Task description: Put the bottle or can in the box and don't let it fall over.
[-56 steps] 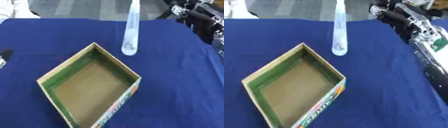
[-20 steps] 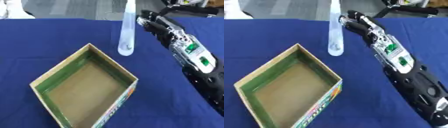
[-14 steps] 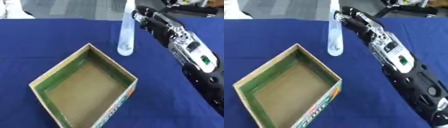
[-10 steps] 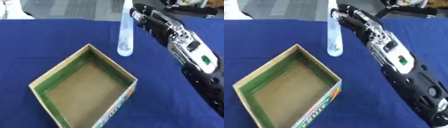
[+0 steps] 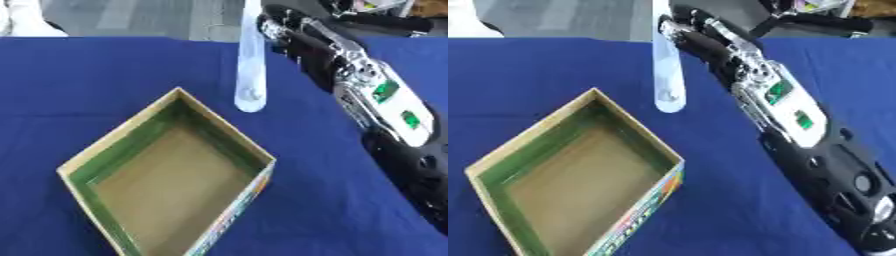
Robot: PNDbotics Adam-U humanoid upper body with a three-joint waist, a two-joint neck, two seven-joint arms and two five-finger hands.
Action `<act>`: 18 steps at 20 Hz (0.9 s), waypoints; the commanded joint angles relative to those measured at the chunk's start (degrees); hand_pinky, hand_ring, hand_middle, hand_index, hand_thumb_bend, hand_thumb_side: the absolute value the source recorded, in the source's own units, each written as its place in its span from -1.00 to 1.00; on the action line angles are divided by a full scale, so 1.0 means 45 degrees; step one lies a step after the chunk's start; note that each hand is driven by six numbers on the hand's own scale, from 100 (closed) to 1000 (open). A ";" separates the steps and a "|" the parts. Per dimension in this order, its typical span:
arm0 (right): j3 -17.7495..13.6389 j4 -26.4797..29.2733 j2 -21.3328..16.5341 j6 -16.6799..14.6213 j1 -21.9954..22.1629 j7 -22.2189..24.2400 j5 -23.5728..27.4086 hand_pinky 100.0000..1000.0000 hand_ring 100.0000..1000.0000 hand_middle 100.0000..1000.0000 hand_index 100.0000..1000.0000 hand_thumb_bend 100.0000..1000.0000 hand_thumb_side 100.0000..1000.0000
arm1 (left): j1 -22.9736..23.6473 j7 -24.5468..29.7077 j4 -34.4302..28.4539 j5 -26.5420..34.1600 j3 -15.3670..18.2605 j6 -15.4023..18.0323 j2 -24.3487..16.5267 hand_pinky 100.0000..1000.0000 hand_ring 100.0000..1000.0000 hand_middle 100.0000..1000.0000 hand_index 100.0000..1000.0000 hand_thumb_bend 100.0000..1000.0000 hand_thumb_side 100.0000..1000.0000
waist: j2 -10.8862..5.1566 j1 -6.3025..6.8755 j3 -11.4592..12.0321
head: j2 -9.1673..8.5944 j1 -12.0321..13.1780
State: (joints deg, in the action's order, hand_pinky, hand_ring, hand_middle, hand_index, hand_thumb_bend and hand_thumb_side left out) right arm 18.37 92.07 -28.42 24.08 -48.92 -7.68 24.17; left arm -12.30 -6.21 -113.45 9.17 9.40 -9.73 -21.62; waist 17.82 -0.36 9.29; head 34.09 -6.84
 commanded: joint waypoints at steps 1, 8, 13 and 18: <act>-0.0208 0.0089 -0.0340 0.0005 -0.0291 -0.0238 -0.0357 1.00 1.00 1.00 1.00 -1.00 -0.20 | -0.0143 0.0067 -0.0253 -0.0010 0.0053 0.0017 -0.0160 1.00 1.00 1.00 0.85 0.05 -1.00 | -0.0176 0.0003 0.0036 | -0.0189 -0.0071; -0.0279 -0.0045 -0.0507 -0.0019 -0.0371 -0.0460 -0.1190 1.00 1.00 1.00 1.00 -1.00 -0.22 | -0.0144 0.0129 -0.0253 0.0014 0.0043 0.0016 -0.0146 1.00 1.00 1.00 0.85 0.04 -1.00 | -0.0131 -0.0029 0.0121 | -0.0261 -0.0207; -0.0315 -0.0063 -0.0572 -0.0005 -0.0461 -0.0437 -0.1236 1.00 1.00 1.00 1.00 -1.00 -0.20 | -0.0153 0.0157 -0.0253 -0.0012 0.0045 0.0044 -0.0137 1.00 1.00 1.00 0.85 0.04 -1.00 | -0.0052 -0.0034 0.0210 | -0.0268 -0.0423; -0.0317 -0.0069 -0.0662 0.0037 -0.0598 -0.0409 -0.1183 1.00 1.00 1.00 1.00 -1.00 -0.19 | -0.0194 0.0183 -0.0253 -0.0031 0.0038 0.0062 -0.0112 1.00 1.00 1.00 0.85 0.03 -1.00 | 0.0052 -0.0038 0.0352 | -0.0306 -0.0613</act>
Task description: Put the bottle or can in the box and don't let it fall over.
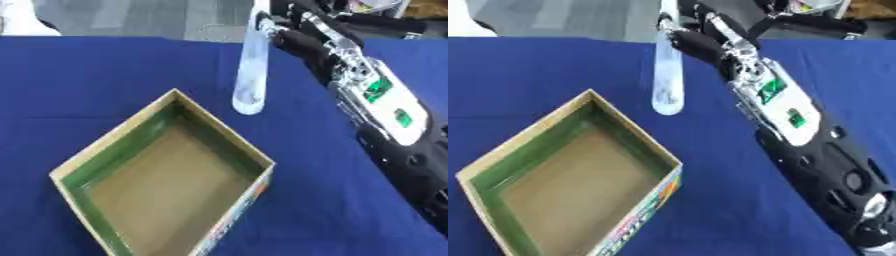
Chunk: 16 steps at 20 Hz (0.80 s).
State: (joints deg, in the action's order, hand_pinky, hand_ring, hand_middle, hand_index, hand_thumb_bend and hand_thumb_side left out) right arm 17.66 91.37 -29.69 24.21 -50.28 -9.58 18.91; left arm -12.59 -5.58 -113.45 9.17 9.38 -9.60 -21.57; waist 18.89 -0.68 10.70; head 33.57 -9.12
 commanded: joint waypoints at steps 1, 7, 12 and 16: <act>-0.0162 0.0077 -0.0396 0.0014 -0.0320 0.0020 -0.0014 1.00 1.00 1.00 1.00 -1.00 -0.19 | -0.0132 0.0044 -0.0253 -0.0038 0.0044 0.0039 -0.0117 1.00 1.00 1.00 0.85 0.03 -1.00 | -0.0166 0.0031 0.0067 | -0.0192 -0.0128; -0.0192 0.0095 -0.0621 0.0082 -0.0353 0.0015 -0.0053 1.00 1.00 1.00 1.00 -1.00 -0.20 | -0.0135 0.0074 -0.0253 -0.0074 0.0042 0.0064 -0.0083 1.00 1.00 1.00 0.85 0.02 -1.00 | -0.0050 0.0013 0.0204 | -0.0171 -0.0156; -0.0207 0.0154 -0.0771 0.0207 -0.0355 0.0010 -0.0086 1.00 1.00 1.00 1.00 -1.00 -0.21 | -0.0137 0.0083 -0.0253 -0.0109 0.0047 0.0076 -0.0064 1.00 1.00 1.00 0.85 0.02 -1.00 | 0.0041 -0.0009 0.0260 | -0.0209 -0.0168; -0.0196 0.0125 -0.0826 0.0291 -0.0407 -0.0040 -0.0110 1.00 1.00 1.00 1.00 -1.00 -0.22 | -0.0172 0.0098 -0.0253 -0.0124 0.0049 0.0095 -0.0058 1.00 1.00 1.00 0.85 0.01 -1.00 | 0.0120 -0.0025 0.0337 | -0.0295 -0.0271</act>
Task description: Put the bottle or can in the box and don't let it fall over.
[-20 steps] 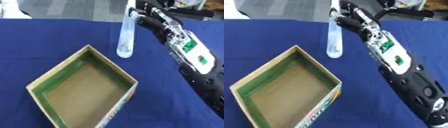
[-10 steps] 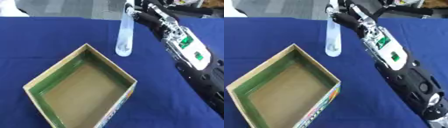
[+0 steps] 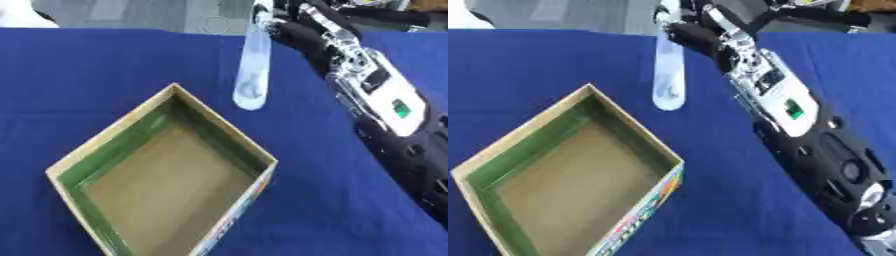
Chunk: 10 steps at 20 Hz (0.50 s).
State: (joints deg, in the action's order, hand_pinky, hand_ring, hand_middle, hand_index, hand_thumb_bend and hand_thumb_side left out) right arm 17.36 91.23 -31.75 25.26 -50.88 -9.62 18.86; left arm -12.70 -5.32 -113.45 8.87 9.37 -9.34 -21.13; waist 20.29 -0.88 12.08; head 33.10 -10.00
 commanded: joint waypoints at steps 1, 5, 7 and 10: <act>-0.0124 0.0144 -0.0373 0.0086 -0.0292 -0.0044 -0.0113 1.00 1.00 1.00 1.00 -1.00 -0.23 | -0.0151 0.0043 -0.0253 -0.0061 0.0051 0.0042 -0.0151 1.00 1.00 1.00 0.85 0.01 -1.00 | -0.0165 0.0018 0.0055 | -0.0199 -0.0095; -0.0100 0.0089 -0.0356 0.0175 -0.0329 -0.0092 -0.0167 1.00 1.00 1.00 1.00 -1.00 -0.24 | -0.0156 0.0052 -0.0253 -0.0091 0.0056 0.0054 -0.0131 1.00 1.00 1.00 0.85 0.00 -1.00 | -0.0079 0.0002 0.0119 | -0.0217 -0.0159; -0.0077 0.0058 -0.0337 0.0213 -0.0342 -0.0094 -0.0195 1.00 1.00 1.00 1.00 -1.00 -0.24 | -0.0164 0.0057 -0.0253 -0.0104 0.0057 0.0056 -0.0126 1.00 1.00 1.00 0.85 0.00 -1.00 | -0.0047 -0.0007 0.0133 | -0.0237 -0.0168; -0.0065 0.0043 -0.0324 0.0238 -0.0356 -0.0067 -0.0203 1.00 1.00 1.00 1.00 -1.00 -0.24 | -0.0170 0.0059 -0.0253 -0.0114 0.0061 0.0061 -0.0122 1.00 1.00 1.00 0.85 0.00 -1.00 | -0.0028 -0.0013 0.0141 | -0.0255 -0.0173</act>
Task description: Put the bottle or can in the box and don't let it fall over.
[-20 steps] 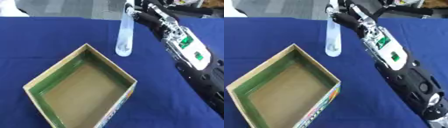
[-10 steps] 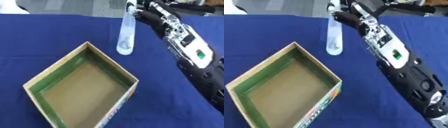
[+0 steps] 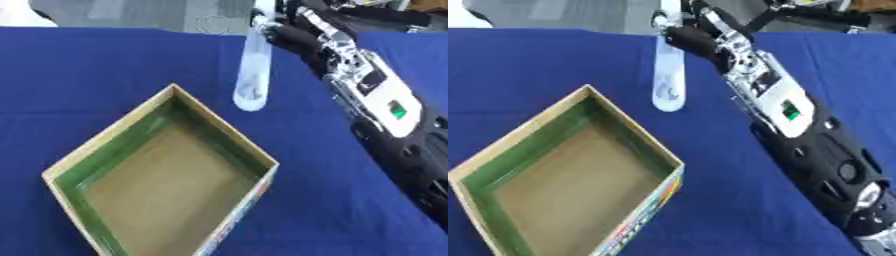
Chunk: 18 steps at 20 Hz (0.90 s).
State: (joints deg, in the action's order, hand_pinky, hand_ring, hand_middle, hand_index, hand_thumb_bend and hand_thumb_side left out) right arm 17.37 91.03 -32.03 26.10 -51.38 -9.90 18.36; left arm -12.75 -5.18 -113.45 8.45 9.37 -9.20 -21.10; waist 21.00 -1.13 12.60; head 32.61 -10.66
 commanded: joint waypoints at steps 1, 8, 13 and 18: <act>-0.0067 0.0085 -0.0260 0.0054 -0.0246 -0.0002 -0.0095 1.00 1.00 1.00 1.00 -1.00 -0.24 | -0.0158 0.0027 -0.0253 -0.0021 0.0061 0.0030 -0.0129 1.00 1.00 1.00 0.85 0.00 -1.00 | -0.0183 0.0042 0.0025 | -0.0146 -0.0027; 0.0015 0.0024 -0.0303 0.0123 -0.0364 0.0197 -0.0145 1.00 1.00 1.00 1.00 -1.00 -0.24 | -0.0214 0.0059 -0.0253 -0.0018 0.0054 0.0079 -0.0130 1.00 1.00 1.00 0.85 -0.02 -1.00 | -0.0053 0.0033 0.0175 | -0.0363 -0.0241; 0.0077 -0.0148 -0.0288 0.0211 -0.0378 0.0304 -0.0300 1.00 1.00 1.00 1.00 -1.00 -0.26 | -0.0251 0.0087 -0.0253 -0.0018 0.0051 0.0106 -0.0129 1.00 1.00 1.00 0.85 -0.02 -1.00 | -0.0005 0.0023 0.0268 | -0.0330 -0.0406; 0.0123 -0.0345 -0.0265 0.0217 -0.0376 0.0436 -0.0495 1.00 1.00 1.00 1.00 -1.00 -0.27 | -0.0267 0.0089 -0.0253 -0.0003 0.0058 0.0136 -0.0123 1.00 1.00 1.00 0.85 -0.03 -1.00 | 0.0039 0.0011 0.0390 | -0.0372 -0.0558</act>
State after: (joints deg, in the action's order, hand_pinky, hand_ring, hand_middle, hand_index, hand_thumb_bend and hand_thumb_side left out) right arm 18.11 89.28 -32.04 27.18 -51.92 -8.23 16.64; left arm -13.42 -4.83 -113.45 8.44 9.37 -8.84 -21.08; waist 22.17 -1.24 14.25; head 31.61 -12.87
